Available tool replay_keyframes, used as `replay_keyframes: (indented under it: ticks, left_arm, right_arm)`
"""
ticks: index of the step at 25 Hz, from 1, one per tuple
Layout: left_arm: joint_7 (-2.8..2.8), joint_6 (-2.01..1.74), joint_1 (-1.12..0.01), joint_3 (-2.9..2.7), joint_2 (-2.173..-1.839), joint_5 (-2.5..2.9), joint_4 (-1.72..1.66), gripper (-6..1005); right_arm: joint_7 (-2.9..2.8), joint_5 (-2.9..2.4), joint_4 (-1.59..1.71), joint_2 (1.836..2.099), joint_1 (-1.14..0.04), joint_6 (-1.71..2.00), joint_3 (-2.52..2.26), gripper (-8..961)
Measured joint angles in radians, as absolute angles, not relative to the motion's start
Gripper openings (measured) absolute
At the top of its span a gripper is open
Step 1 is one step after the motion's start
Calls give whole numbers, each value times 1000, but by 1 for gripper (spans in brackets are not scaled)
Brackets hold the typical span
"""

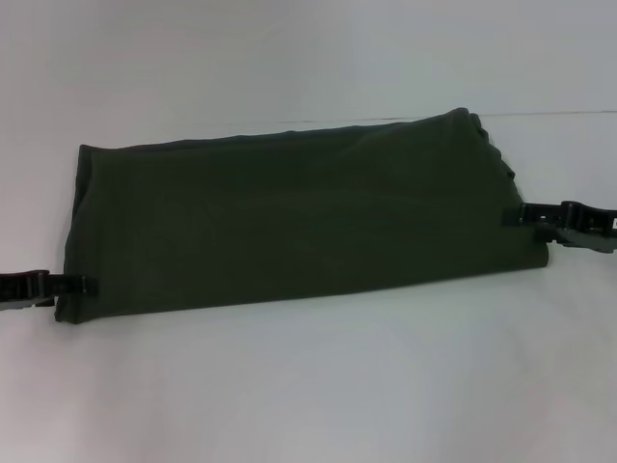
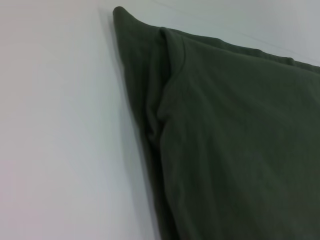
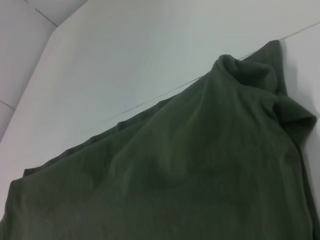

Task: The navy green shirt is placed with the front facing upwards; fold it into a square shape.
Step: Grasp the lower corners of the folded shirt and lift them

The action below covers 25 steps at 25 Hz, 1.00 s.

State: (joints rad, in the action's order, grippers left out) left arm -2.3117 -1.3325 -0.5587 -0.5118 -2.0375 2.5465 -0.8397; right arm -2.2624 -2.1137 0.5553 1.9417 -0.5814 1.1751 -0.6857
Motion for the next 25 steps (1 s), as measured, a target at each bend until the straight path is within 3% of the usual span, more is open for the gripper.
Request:
replay_keyframes:
  ticks: [25]
  left_arm:
    - [-2315, -1318, -586, -528, -2043, 2546, -791, 787]
  right_arm:
    - [-2255, -2114, 552, 1942, -589, 1165, -686, 807]
